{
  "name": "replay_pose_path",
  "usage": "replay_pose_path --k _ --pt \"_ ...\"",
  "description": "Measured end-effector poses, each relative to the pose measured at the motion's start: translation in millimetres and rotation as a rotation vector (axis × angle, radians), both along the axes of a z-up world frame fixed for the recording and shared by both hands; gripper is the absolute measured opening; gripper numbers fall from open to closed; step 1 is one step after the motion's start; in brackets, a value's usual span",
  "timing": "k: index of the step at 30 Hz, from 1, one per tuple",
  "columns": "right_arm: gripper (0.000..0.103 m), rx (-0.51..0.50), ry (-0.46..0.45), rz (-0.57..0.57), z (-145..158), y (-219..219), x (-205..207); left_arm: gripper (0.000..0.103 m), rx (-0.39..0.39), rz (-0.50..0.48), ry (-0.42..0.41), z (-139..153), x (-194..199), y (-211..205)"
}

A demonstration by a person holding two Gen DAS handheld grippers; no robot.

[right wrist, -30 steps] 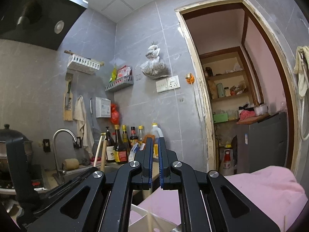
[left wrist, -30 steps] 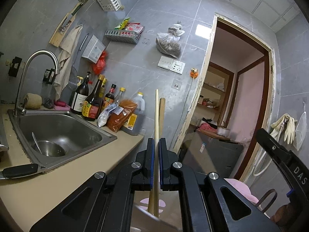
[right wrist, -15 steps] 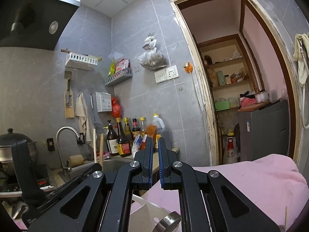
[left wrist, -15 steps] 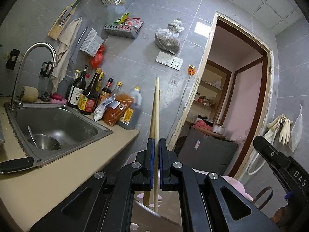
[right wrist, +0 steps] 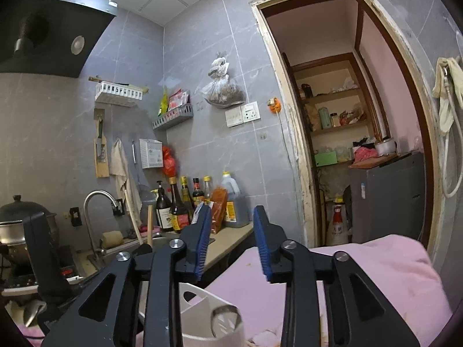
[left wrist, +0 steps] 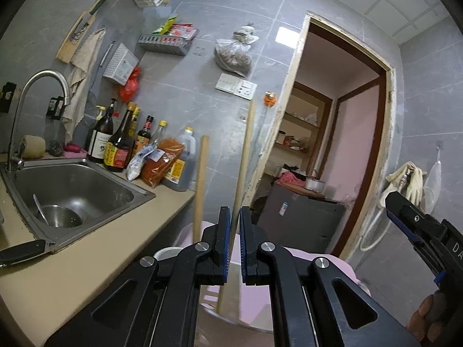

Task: Organize utensils
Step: 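Release both chopsticks into the white caddy by opening both grippers, then lower both grippers toward the utensils on the pink cloth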

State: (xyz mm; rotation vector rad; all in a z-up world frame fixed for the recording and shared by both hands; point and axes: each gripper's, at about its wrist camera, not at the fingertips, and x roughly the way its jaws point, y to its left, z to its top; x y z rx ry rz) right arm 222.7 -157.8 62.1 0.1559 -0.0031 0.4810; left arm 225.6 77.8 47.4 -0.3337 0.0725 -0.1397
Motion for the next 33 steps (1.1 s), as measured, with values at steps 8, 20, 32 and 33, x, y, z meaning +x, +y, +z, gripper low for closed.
replay_pose_path --k 8,20,32,33 --pt "0.052 -0.007 -0.022 -0.044 7 -36 -29 0.026 0.031 -0.025 0.014 9 -16 -12" --pt "0.082 -0.036 -0.062 -0.179 10 -98 -67 0.064 0.050 -0.112 -0.030 32 -58 -51" --pt "0.103 -0.133 -0.005 -0.257 -13 -141 -82 0.094 0.155 -0.254 0.052 19 -67 -114" --pt "0.103 -0.145 0.011 -0.258 -15 -143 -81 0.094 0.164 -0.261 0.069 17 -65 -117"
